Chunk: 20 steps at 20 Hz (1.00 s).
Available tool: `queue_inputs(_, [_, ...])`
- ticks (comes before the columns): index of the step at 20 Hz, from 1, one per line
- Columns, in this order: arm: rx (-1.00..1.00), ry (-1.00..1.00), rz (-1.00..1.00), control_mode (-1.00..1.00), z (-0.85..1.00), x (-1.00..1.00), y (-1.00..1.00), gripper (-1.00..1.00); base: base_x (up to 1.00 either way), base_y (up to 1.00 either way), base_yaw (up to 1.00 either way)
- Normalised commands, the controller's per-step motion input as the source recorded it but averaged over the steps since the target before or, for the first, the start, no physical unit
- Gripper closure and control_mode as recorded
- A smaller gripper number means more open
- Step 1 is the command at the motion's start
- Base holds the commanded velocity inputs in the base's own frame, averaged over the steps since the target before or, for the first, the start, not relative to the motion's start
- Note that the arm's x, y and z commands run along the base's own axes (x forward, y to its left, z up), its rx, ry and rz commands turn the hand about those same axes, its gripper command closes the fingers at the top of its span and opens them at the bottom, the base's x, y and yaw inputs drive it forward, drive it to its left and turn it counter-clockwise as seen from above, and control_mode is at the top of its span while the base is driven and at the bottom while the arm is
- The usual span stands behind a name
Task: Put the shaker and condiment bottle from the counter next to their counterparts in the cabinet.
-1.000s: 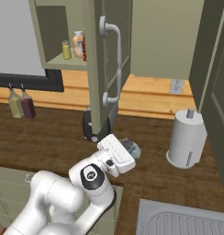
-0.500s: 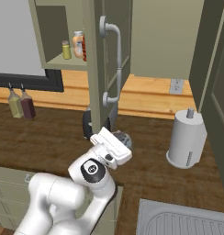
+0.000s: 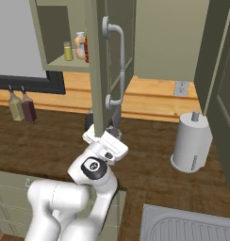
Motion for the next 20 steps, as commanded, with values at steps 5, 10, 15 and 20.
queue_inputs(5, [-0.05, 0.0, 0.64, -1.0, -0.09, 0.05, 0.8, 1.0, 0.0, 0.0, 0.0])
queue_inputs(10, [-0.17, 0.0, 0.63, -1.0, -0.02, 0.0, 0.8, 1.0, 0.0, 0.0, 0.0])
queue_inputs(15, [-0.23, 0.0, 0.61, -1.0, 0.0, 0.0, 0.77, 1.0, 0.0, 0.0, 0.0])
queue_inputs(20, [-0.18, 0.0, 0.57, -1.0, 0.0, 0.0, 0.68, 1.0, 0.0, 0.0, 0.0])
